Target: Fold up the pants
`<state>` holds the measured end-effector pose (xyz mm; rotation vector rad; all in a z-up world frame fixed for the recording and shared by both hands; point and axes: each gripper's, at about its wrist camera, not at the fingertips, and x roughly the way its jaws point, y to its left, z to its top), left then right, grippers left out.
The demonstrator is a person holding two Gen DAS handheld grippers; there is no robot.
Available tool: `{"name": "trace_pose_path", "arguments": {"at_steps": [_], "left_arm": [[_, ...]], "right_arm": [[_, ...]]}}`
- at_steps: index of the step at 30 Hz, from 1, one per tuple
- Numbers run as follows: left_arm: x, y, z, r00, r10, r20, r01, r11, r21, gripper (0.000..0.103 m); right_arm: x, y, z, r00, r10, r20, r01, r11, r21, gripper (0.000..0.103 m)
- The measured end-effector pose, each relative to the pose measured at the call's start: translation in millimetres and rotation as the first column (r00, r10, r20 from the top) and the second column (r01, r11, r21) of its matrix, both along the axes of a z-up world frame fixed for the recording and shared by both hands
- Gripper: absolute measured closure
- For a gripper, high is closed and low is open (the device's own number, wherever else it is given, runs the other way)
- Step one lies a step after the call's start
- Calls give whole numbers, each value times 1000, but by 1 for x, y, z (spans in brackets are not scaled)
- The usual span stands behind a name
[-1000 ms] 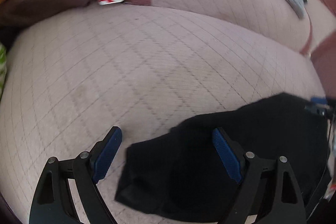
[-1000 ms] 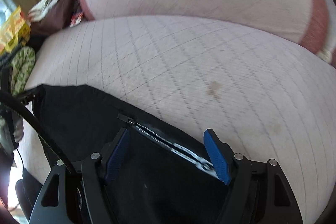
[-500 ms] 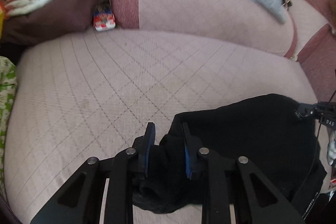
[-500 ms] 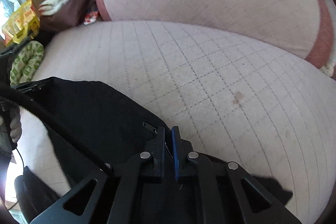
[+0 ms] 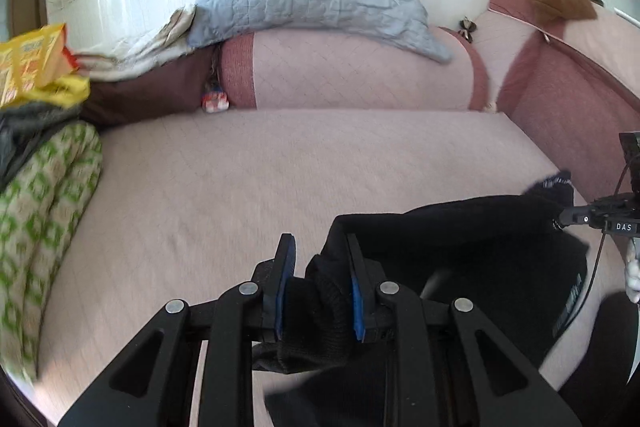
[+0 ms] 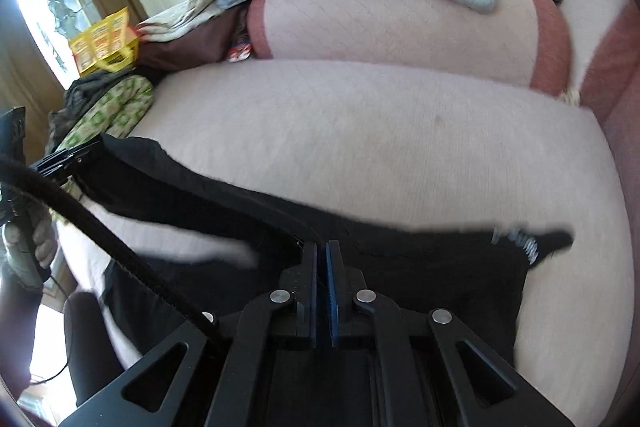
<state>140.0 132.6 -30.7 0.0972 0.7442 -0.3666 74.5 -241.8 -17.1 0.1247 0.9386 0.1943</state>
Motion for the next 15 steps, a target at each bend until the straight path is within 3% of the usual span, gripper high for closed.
{"name": "trace_pose_path", "arguments": {"at_steps": [4,8,11,14,15], "left_arm": [[-47,7,-36,999,27,-44,-26,999,29,79],[-80,17,-70,991,46,-126,-36,996,78,70],[-105,28,-68,988,59,-142,-49,996,71,62],[-128,50,-54,986,118,-122,-113,993,42,45],[-132,58,-52,982,142,-122,-140,990,24,45]], "right_arm": [[-55,17,-24,998,-21,-61,26,997,68,98],[-84,27,-58,992,-27,-123,38,995,92,98],[-96,28,-78,987,-17,-158,24,999,44,94],[-102,32,-63,990,-24,-142,24,1000,2,91],[-104,37,-54,992,-24,-124,24,1000,-2,88]]}}
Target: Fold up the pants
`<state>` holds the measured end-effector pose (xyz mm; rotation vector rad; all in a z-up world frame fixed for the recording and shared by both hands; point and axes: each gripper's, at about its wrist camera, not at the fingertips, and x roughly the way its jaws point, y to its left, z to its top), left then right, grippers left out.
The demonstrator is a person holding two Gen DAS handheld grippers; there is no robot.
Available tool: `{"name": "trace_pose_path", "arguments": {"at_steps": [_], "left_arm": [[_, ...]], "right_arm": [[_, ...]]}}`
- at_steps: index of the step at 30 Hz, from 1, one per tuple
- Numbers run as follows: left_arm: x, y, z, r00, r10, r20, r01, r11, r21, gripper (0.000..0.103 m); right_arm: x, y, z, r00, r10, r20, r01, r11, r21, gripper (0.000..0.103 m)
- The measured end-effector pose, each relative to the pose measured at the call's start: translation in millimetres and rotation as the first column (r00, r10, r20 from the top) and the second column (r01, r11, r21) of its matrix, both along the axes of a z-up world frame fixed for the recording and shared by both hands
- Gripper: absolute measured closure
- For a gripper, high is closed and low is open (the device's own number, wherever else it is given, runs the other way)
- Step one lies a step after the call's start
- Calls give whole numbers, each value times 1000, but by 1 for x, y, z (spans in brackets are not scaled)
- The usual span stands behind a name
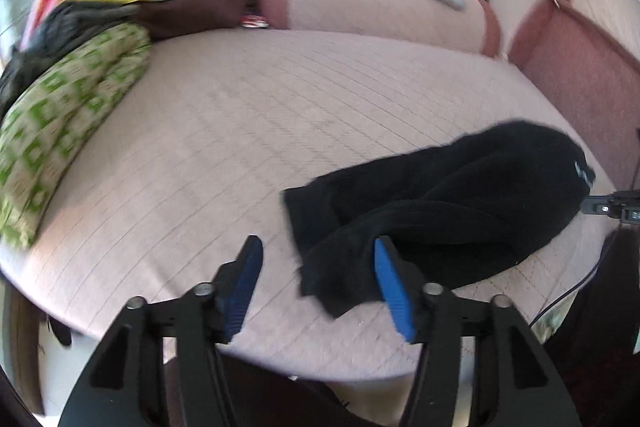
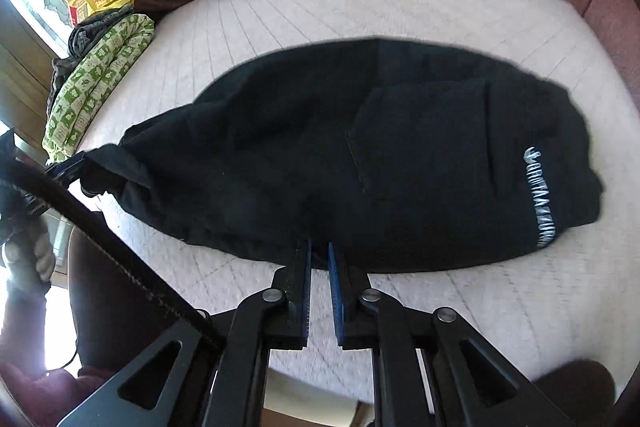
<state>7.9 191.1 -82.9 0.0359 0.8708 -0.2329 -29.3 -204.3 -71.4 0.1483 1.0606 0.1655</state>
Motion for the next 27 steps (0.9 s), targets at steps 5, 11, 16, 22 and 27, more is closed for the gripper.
{"name": "trace_pose_path", "arguments": {"at_steps": [5,11,16,22,27], "left_arm": [[-2,34,-6,989,125,-77,-137,975,-176,45],[-16,41,-19,974,175,-141,-207,942,-265,45],[-33,62,-10,968,215,-129,-245,919,-309,45],[-39,82,-10,959,253,-127,-282,893,-349,45],[-18,71,-18,962,229,-147,-268,885,-381,45]], "right_arm": [[38,41,46,984,147,103,-152,987,50,70],[127,138,22,899,436,47,-438,893,101,52],[181,234,-26,791,609,-57,-611,791,-20,52],[199,276,-53,756,634,-163,-654,725,-217,90],[219,255,-22,798,596,-92,-603,789,-119,55]]}}
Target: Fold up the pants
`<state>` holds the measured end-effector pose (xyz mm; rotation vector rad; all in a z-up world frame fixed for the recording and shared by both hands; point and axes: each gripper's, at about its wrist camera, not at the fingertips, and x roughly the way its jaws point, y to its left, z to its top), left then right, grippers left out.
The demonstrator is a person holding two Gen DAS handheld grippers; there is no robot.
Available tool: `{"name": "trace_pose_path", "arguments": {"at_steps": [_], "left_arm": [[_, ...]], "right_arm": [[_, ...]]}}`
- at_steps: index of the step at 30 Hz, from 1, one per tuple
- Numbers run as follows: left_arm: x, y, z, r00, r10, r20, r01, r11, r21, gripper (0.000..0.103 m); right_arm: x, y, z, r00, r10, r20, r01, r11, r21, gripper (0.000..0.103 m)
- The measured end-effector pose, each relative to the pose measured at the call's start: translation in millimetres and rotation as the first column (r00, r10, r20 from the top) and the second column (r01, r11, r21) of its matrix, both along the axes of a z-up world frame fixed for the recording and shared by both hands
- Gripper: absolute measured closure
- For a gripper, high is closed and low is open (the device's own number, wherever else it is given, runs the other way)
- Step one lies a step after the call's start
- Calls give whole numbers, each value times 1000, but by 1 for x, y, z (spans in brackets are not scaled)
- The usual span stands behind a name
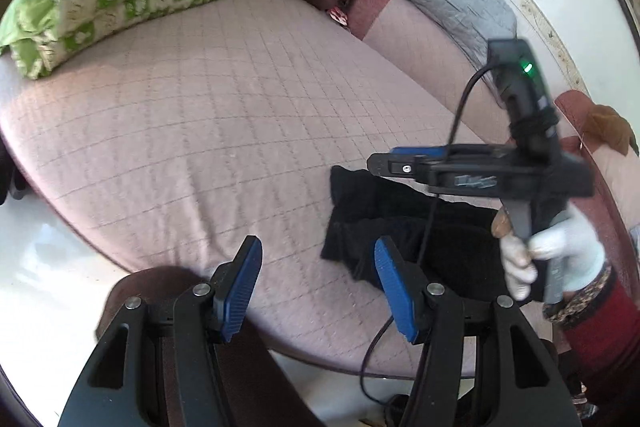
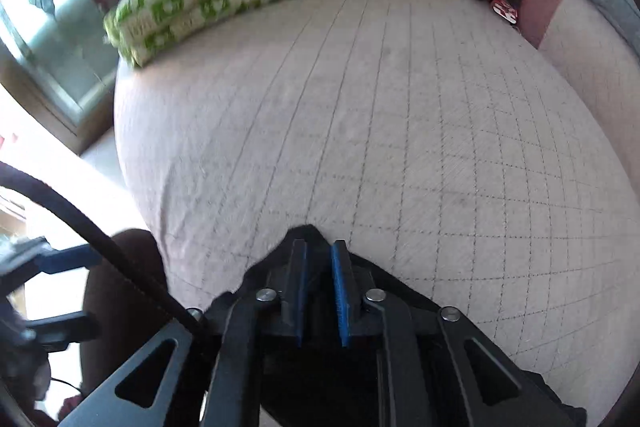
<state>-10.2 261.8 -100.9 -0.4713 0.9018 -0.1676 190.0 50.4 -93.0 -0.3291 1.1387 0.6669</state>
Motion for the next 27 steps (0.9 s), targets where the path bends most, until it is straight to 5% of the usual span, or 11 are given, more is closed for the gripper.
{"name": "trace_pose_path", "arguments": {"at_steps": [1,2,6,9,12,13,14,21,25,26,27], "left_arm": [[4,-4,-3,1000,-12,-6,12,1000,-2,45],[9,-10,-6,1000,-23,-13,23,1000,-3,45],[22,-19,-24,998,-44,-55,41,998,-44,45],[27,-25,-33,996,-39,-85,37,999,-30,45],[23,-23,-33,996,-35,-84,32,999,-37,45],[22,-20,-32,996,-33,-77,29,998,-52,45],[21,-16,-31,997,-30,-69,26,997,-68,45],[42,-21,-19,994,-103,29,106,990,-97,37],[72,-38,-27,986,-167,12,168,981,-99,40],[79,-35,-31,986,-167,8,167,978,-121,55],[89,-32,-34,984,-181,2,178,968,-176,84]], "right_arm": [[4,-6,1,1000,-10,-13,10,1000,9,27],[7,-11,1,1000,-4,-14,4,1000,17,18],[11,1,-20,993,79,-88,-79,997,8,18],[9,29,-45,985,158,-69,-165,981,-104,19],[-4,46,-58,976,216,-36,-219,959,-181,34],[-6,46,-52,976,212,-42,-216,963,-163,63],[-6,43,-47,980,189,-53,-195,969,-148,81],[6,9,-7,996,75,-57,-75,997,7,82],[22,-4,13,999,34,-43,-32,998,51,82],[23,-6,16,999,27,-40,-24,998,59,82],[26,-6,22,999,20,-29,-18,998,61,82]]}}
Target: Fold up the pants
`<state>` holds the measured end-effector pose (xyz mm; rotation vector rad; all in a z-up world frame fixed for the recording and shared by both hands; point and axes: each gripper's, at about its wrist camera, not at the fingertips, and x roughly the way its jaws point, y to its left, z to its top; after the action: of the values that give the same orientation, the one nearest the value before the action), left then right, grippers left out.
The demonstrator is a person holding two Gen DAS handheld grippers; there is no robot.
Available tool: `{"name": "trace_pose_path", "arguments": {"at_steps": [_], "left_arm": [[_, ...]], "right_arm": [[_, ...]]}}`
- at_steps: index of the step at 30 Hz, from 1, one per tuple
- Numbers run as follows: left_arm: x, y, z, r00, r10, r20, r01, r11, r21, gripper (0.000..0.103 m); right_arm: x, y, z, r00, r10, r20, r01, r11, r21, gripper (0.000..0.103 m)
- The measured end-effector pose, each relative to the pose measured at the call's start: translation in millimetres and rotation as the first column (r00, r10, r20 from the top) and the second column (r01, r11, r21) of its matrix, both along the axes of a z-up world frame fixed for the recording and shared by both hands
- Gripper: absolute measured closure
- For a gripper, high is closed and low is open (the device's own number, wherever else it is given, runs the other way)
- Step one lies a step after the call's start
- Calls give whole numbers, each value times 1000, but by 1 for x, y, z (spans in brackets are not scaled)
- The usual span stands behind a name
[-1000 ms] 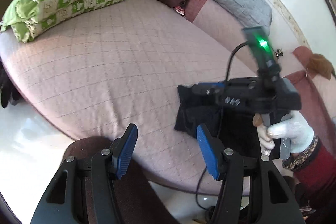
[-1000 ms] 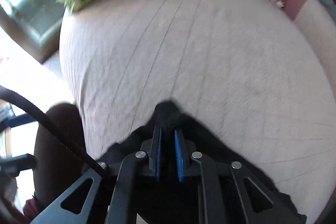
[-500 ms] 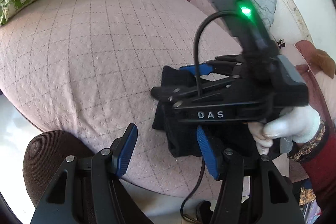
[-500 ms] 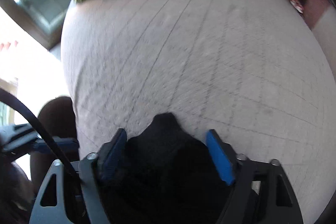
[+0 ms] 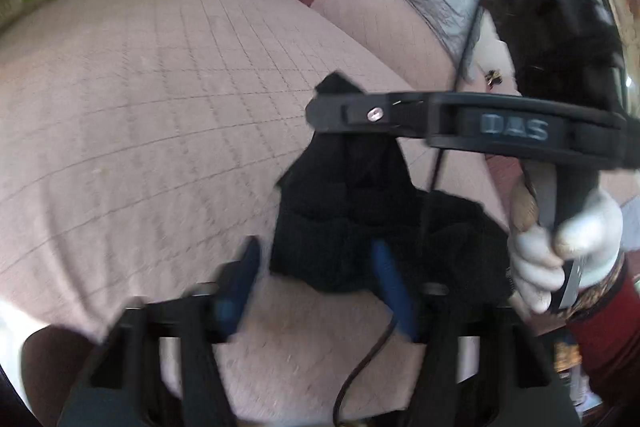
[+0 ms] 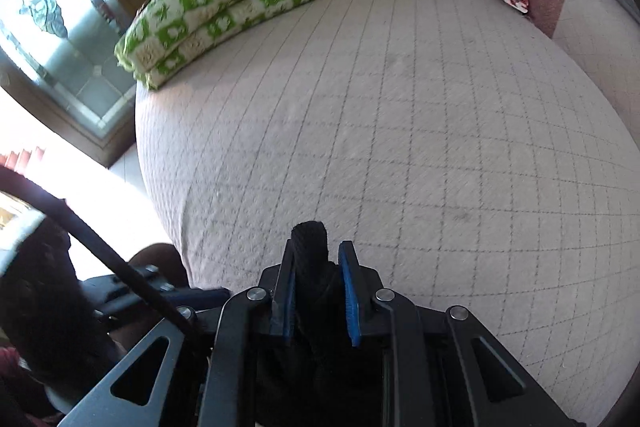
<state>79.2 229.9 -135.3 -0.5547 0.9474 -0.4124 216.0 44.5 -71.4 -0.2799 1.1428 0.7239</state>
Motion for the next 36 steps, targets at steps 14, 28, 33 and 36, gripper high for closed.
{"name": "trace_pose_path", "arguments": {"at_steps": [14,28,33,36], "left_arm": [[25,69,31,985,173,12,-173,984,33,96],[22,57,4,985,168,-46,-167,986,29,60],[6,64,9,979,200,-30,-198,979,57,60],[4,72,14,976,216,-6,-215,975,60,60]], "right_arm": [[89,45,-43,984,-122,-129,121,992,-18,69],[20,-7,-26,998,35,-46,-36,999,-7,61],[0,7,-37,994,83,72,-69,983,-169,95],[-11,0,-14,988,75,138,-53,987,-153,95]]}}
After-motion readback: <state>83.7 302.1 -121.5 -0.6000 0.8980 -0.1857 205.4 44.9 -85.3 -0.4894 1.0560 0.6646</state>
